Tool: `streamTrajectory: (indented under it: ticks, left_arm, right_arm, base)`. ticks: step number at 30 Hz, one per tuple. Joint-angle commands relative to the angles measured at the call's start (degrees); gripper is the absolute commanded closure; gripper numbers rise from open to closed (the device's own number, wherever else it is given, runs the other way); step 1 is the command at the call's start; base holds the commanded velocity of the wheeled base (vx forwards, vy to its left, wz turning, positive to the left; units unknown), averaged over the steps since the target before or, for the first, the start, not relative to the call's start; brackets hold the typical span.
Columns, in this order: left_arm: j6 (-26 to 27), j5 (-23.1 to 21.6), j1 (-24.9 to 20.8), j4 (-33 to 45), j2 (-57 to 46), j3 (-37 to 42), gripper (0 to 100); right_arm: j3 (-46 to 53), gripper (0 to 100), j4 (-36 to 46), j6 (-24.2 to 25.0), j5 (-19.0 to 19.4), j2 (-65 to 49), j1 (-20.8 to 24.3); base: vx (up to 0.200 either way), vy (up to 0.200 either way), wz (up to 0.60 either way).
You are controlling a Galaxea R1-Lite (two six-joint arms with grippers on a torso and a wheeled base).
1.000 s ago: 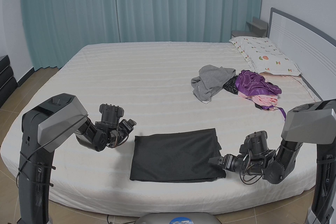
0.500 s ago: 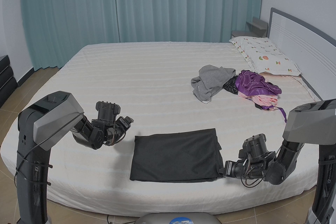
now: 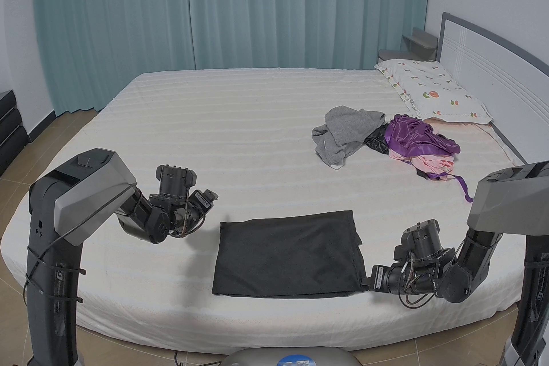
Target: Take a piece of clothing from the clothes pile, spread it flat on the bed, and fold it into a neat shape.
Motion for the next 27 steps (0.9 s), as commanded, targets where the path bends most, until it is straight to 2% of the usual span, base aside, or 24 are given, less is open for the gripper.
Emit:
streamTrajectory:
  ticks: [1, 14, 18, 20, 21, 22, 23, 24, 26, 27]
  left_arm:
    - [-0.03, 0.02, -0.02, 0.00, -0.14, 0.02, 0]
    - [0.06, -0.16, -0.64, 0.17, -0.58, 0.99, 0]
    - [0.76, -7.10, -1.78, 0.09, -4.18, 6.87, 0]
    - [1.03, -8.77, -1.78, 0.09, -5.06, 7.93, 0]
    - [1.64, -10.44, -1.78, 0.09, -6.03, 9.16, 0]
    - [3.40, -12.02, -1.69, 0.09, -6.82, 10.65, 0]
    - [3.58, -12.20, -1.69, 0.09, -6.82, 10.83, 0]
    - [6.21, -12.90, -1.78, -0.18, -6.90, 12.24, 0]
    - [7.71, -12.99, -1.78, -0.35, -6.82, 13.03, 0]
    - [10.17, -13.08, -1.96, -0.35, -6.73, 14.26, 0]
  right_arm:
    - [0.16, 0, -0.02, -0.05, 0.01, -0.07, -0.04]
    - [2.80, 0, 0.33, -0.41, 0.10, -5.35, -1.18]
    - [7.37, 0, -0.38, 0.74, -0.43, -9.74, -2.15]
    - [8.24, 0, -0.46, 1.26, -0.87, -10.71, -2.42]
    - [9.12, 0, -0.55, 2.50, -1.40, -11.94, -2.50]
    - [10.27, 0, -0.55, 5.75, -2.36, -13.87, -2.59]
    - [10.35, 0, -0.55, 6.01, -2.45, -14.05, -2.59]
    - [11.41, 0, -0.55, 10.05, -3.59, -16.24, -2.59]
    - [11.85, 0, -0.55, 11.90, -4.03, -17.30, -2.59]
    - [12.90, 0, -0.55, 13.83, -4.65, -18.53, -2.68]
  base:
    - [0.000, 0.000, 0.00]
    - [0.000, 0.000, 0.00]
    - [0.000, 0.000, 0.00]
    - [0.000, 0.000, 0.00]
    - [0.000, 0.000, 0.00]
    - [0.000, 0.000, 0.00]
    - [0.000, 0.000, 0.00]
    - [0.000, 0.000, 0.00]
    - [0.000, 0.000, 0.00]
    - [0.000, 0.000, 0.00]
